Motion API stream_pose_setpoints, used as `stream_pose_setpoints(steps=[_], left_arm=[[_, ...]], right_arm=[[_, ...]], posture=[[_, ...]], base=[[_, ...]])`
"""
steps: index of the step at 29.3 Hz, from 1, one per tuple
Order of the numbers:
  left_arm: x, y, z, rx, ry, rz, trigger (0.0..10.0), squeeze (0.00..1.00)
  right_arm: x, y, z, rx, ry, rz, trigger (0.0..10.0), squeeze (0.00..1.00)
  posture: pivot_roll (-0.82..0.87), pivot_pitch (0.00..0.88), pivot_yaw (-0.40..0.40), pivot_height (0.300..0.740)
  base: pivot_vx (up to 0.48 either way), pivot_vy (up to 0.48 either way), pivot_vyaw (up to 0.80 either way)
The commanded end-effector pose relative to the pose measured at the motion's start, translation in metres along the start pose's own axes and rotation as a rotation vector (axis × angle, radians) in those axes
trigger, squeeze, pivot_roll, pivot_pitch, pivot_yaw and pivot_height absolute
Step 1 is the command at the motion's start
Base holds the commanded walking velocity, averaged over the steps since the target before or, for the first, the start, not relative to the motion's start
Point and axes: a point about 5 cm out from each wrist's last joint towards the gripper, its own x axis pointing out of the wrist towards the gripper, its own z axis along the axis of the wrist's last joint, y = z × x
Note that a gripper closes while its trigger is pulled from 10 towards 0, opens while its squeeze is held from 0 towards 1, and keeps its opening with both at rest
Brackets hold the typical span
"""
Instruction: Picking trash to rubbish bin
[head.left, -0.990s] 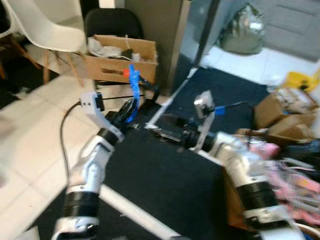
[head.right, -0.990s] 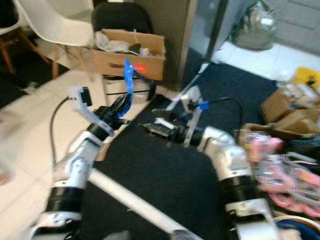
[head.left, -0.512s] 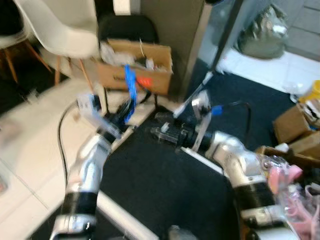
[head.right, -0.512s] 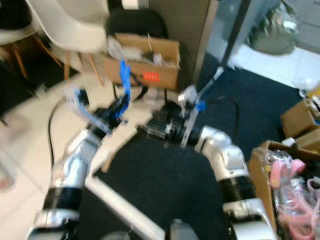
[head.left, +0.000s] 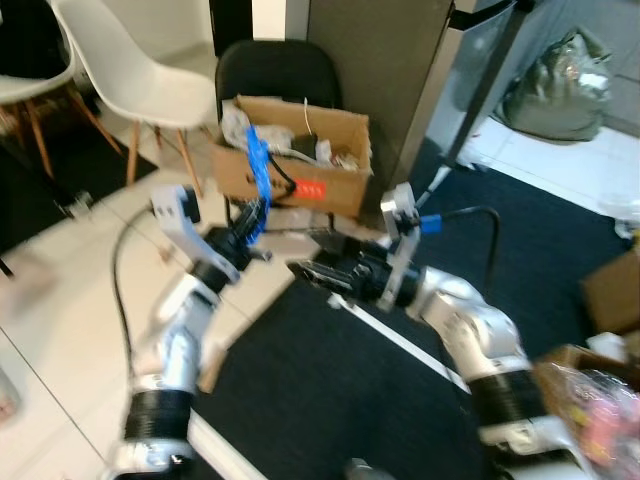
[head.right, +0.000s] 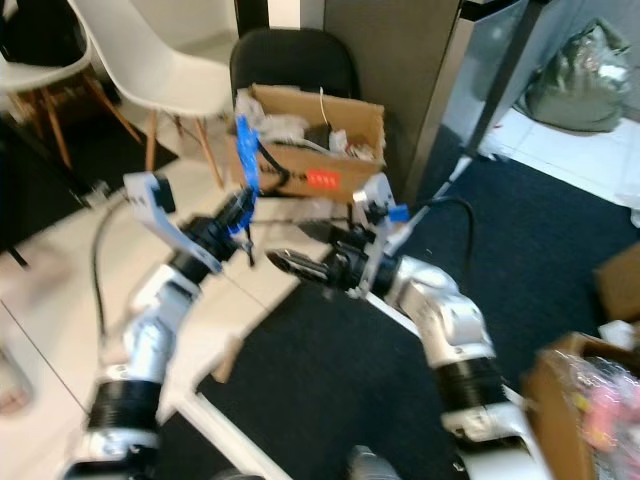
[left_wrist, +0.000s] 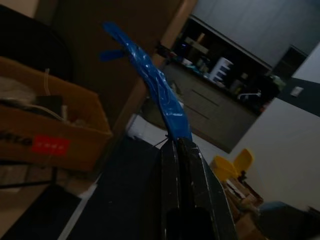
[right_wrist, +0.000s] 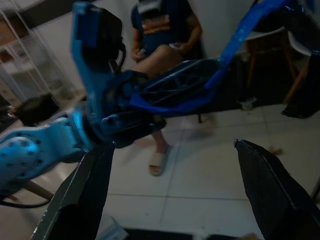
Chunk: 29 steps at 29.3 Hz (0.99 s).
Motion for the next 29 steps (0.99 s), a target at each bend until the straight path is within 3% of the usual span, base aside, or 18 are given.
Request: stream_pose_setpoints(steps=[1, 21, 29], left_arm=[[-0.0018, 0.0018, -0.0007, 0.004, 0.003, 0.004, 10.0, 0.00], [-0.0019, 0.0019, -0.0017, 0.006, 0.005, 0.000, 10.0, 0.00], [-0.0017, 0.0017, -0.0009, 0.006, 0.002, 0.000, 10.0, 0.00]], right_arm=[[0.0005, 0.0007, 0.0003, -0.004, -0.011, 0.004, 10.0, 0.00], [0.0006, 0.0003, -0.0013, 0.006, -0.003, 0.003, 10.0, 0.00], [0.0010, 0.0003, -0.0002, 0.004, -0.004, 0.005, 10.0, 0.00]], posture=[[0.02, 0.000, -0.043, 0.740], [0.02, 0.000, -0.043, 0.740], [0.02, 0.000, -0.042, 0.740]], base=[[0.439, 0.000, 0.00], [0.450, 0.000, 0.00], [0.457, 0.000, -0.54]])
